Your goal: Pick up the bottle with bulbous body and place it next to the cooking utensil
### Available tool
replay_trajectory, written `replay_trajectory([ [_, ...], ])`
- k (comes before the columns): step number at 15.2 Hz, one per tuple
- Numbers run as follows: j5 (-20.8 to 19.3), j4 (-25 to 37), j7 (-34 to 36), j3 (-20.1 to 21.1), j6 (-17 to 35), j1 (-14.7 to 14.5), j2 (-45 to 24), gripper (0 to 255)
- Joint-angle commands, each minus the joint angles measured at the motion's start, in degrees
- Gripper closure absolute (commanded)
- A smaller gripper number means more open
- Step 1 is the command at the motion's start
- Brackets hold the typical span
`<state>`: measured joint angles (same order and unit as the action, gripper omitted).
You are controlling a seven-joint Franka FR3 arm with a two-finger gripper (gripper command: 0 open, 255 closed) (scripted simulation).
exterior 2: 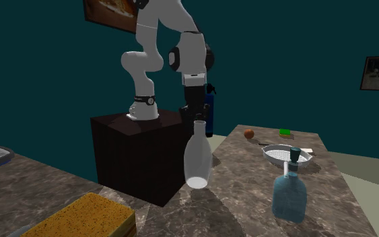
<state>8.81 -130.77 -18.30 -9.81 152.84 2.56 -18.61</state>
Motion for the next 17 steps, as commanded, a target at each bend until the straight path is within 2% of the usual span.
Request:
replay_trajectory([
  [1,-0.66,-0.17,0.53,-0.40,-1.36,-0.32,1.57,255],
  [17,-5.00,1.30,3.75,-2.09,-12.52,-1.44,11.52,255],
])
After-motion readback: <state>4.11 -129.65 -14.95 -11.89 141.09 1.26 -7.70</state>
